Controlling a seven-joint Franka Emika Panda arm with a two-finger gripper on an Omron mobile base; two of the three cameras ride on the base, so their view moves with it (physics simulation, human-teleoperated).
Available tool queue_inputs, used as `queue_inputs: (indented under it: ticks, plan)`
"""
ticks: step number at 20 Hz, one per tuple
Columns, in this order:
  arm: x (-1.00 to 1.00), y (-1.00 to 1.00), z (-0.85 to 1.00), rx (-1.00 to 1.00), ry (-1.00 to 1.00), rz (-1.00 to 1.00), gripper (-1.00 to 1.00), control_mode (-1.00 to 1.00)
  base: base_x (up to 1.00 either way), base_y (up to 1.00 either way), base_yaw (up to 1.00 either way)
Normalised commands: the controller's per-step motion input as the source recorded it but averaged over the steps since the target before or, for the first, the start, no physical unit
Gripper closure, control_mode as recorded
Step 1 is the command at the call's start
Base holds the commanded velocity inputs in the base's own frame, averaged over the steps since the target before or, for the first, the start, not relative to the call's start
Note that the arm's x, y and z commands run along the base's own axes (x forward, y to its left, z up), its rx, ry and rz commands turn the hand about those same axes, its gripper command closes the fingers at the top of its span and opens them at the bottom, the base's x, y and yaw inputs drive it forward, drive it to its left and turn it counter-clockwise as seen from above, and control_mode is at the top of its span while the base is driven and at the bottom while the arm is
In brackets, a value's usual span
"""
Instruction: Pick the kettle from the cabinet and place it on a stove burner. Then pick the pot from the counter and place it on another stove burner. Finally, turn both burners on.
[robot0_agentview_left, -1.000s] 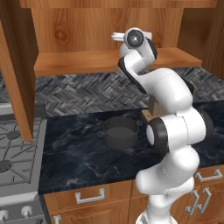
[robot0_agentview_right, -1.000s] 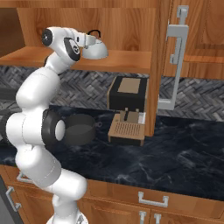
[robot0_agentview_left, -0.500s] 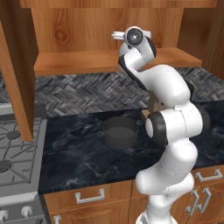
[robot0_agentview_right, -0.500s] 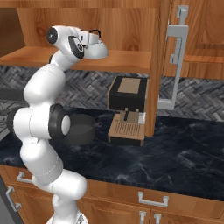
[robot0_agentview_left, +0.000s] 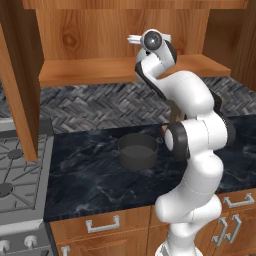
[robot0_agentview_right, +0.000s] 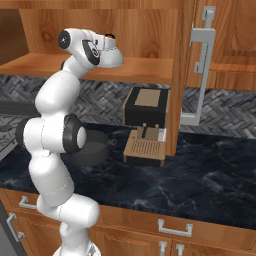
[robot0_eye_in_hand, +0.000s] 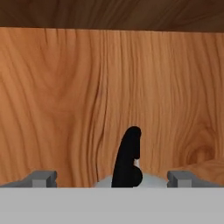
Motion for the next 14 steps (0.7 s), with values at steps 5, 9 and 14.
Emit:
queue_inputs:
  ticks: [5, 9, 14]
  plan:
    - [0.14, 0.00, -0.02, 0.00, 0.00, 0.00, 1.00, -1.00, 0.00, 0.00, 0.00]
    - [0.00, 0.00, 0.00, 0.00, 0.00, 0.00, 1.00, -1.00, 0.00, 0.00, 0.00]
    - [0.00, 0.00, 0.00, 0.00, 0.00, 0.00, 1.00, -1.00, 0.00, 0.00, 0.00]
